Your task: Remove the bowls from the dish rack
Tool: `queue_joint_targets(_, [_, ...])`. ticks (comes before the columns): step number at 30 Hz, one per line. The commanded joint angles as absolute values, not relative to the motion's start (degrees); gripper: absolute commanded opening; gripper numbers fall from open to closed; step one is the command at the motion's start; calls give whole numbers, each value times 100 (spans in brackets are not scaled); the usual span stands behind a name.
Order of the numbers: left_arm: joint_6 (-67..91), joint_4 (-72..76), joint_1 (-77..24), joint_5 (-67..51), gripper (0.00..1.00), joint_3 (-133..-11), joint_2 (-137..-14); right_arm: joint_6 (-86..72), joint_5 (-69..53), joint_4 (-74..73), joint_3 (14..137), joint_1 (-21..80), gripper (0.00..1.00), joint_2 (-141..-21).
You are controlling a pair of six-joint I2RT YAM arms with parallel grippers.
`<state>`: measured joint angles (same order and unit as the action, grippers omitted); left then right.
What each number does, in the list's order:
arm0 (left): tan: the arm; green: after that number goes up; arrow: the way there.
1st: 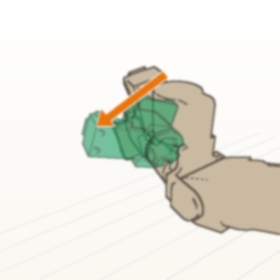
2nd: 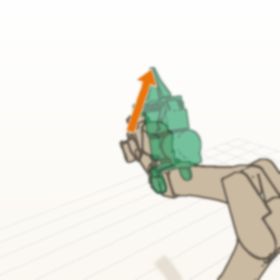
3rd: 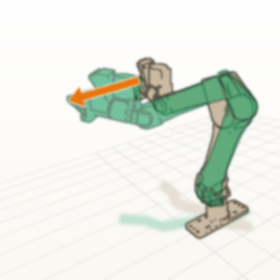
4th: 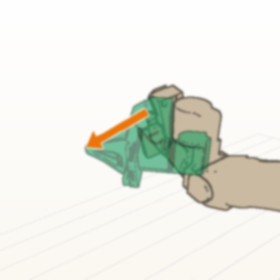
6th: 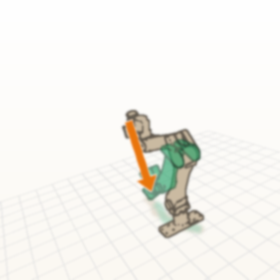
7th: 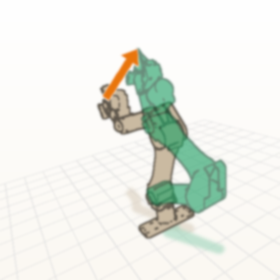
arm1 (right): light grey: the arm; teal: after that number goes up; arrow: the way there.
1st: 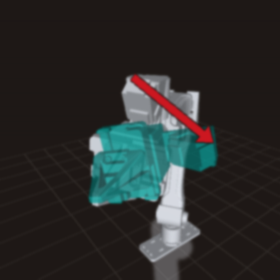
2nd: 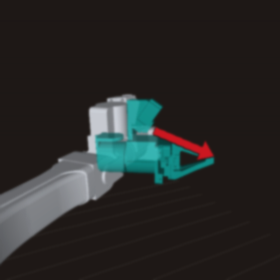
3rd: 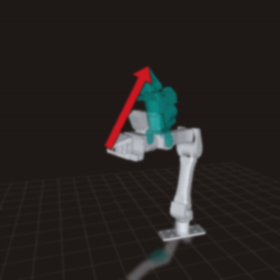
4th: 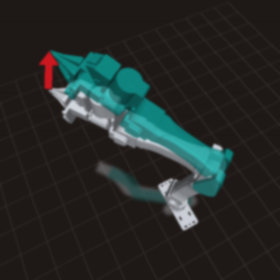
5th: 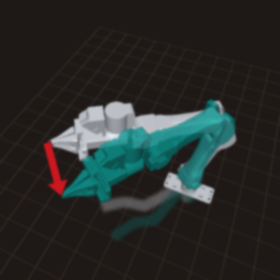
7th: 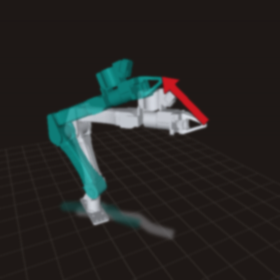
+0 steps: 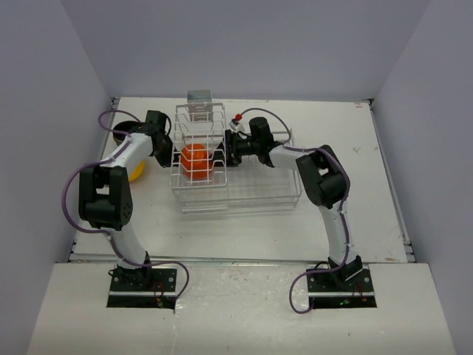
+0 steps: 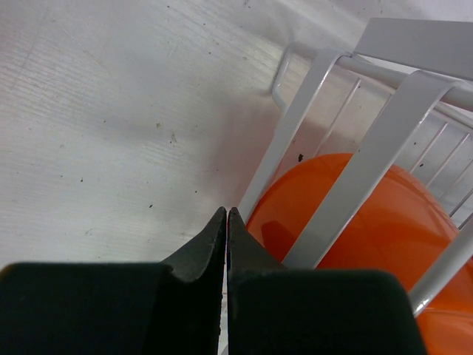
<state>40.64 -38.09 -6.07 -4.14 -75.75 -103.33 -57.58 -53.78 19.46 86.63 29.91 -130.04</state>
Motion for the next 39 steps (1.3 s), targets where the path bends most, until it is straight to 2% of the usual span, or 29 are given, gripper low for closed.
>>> queue_joint_targets(1, [4017,-3753,-712,-738,0,-7822,-10283,-6662,-5607,2663,8552,3225,57,-13271])
queue_joint_targets(15, [4008,-3753,-712,-756,0,-7840,-10292,-7075,-5608,3384,8411,3252,49,-13289])
queue_joint_targets(39, [3955,-3770,-712,-756,0,-7787,-10274,-7058,-4808,3735,7875,3191,46,-13034])
